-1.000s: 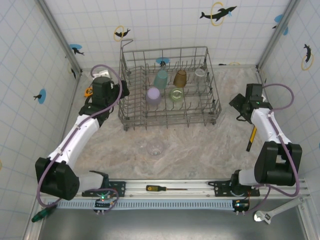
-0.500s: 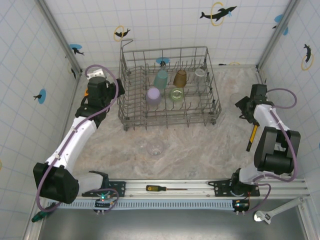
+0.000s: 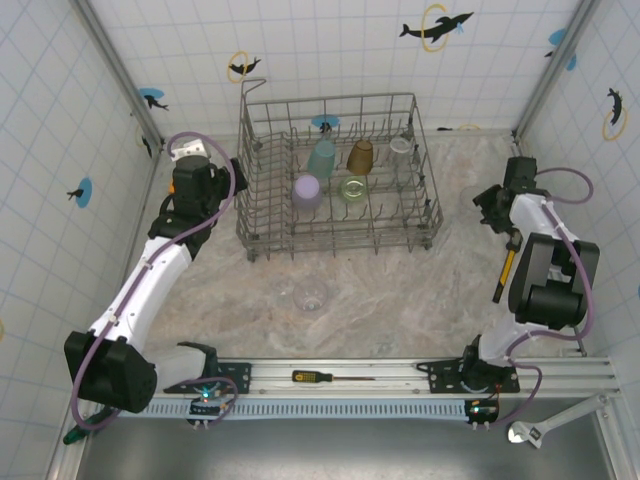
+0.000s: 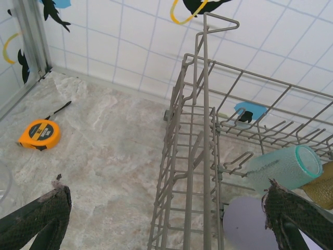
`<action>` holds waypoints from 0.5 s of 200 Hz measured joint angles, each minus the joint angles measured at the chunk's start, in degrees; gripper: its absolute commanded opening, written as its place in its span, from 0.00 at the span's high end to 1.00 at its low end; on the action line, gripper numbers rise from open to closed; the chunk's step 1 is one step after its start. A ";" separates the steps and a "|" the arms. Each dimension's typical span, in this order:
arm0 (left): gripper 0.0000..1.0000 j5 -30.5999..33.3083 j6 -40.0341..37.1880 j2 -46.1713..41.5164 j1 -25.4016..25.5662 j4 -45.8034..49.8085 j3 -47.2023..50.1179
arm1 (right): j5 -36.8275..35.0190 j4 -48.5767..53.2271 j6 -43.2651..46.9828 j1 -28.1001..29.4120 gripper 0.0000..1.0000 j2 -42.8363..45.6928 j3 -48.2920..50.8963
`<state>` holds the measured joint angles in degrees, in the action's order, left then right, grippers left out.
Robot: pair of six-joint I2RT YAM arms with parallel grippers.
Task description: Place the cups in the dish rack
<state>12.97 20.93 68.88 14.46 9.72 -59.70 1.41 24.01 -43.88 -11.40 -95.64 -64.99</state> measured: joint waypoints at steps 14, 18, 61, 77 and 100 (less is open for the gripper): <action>0.03 0.00 -0.02 0.00 0.00 0.00 0.00 | 0.42 0.15 0.35 -0.15 0.61 -1.16 -1.25; 0.03 0.00 -0.02 0.00 0.00 0.00 0.00 | 0.46 0.13 -0.35 -0.22 0.65 -1.46 -1.49; 0.03 0.00 -0.13 0.00 0.00 0.00 0.00 | 1.01 0.85 0.28 -0.61 0.86 -3.96 -2.60; 0.03 0.00 -0.13 0.00 0.00 0.00 0.00 | 1.11 1.33 0.72 -0.61 0.98 -3.96 -2.60; 0.02 0.00 -0.13 0.00 0.00 0.00 0.02 | 1.46 1.84 0.85 -0.59 1.00 -4.00 -2.62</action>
<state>12.97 20.80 68.88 14.46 9.72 -59.68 2.87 25.85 -43.03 -11.99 -99.63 -67.61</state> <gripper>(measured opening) 0.974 0.073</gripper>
